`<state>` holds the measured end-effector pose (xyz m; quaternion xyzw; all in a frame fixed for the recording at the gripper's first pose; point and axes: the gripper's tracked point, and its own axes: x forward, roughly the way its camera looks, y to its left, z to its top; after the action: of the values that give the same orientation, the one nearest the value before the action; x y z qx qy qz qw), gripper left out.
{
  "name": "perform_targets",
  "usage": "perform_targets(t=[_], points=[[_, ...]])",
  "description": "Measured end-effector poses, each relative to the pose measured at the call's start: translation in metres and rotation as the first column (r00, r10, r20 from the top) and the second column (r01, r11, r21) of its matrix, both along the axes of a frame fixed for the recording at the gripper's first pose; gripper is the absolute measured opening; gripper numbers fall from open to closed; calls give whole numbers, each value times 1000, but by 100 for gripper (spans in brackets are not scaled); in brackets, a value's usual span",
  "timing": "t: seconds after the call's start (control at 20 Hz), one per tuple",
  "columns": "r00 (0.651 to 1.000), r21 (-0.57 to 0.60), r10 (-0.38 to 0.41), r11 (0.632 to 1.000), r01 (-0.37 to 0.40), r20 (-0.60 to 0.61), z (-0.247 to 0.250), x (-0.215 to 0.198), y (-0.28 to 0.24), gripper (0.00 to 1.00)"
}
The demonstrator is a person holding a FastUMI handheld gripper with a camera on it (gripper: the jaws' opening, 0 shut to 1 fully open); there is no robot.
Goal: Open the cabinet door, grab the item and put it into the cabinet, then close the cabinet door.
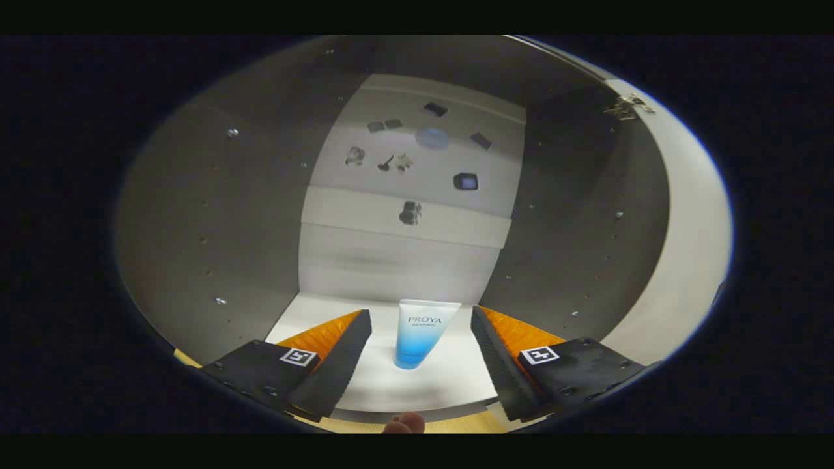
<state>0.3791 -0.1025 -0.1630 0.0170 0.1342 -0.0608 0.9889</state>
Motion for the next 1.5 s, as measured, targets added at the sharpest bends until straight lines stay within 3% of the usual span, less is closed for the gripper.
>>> perform_targets(t=[0.2, 0.55, 0.8, 1.0, 1.15, 1.5], points=[[993, 22, -76, 997, 74, 94, 13, -71, -15, 98], [974, -45, -197, 978, 204, 113, 18, -201, -44, 98], [933, -83, -341, 933, 351, 112, 26, -288, -81, 98], [905, -106, -414, 900, 423, 99, 30, -343, -109, 98], [867, -98, -489, 862, 498, 98, 32, -380, -143, 98], [717, -127, -697, 709, 693, 23, -13, -440, -250, 98]])
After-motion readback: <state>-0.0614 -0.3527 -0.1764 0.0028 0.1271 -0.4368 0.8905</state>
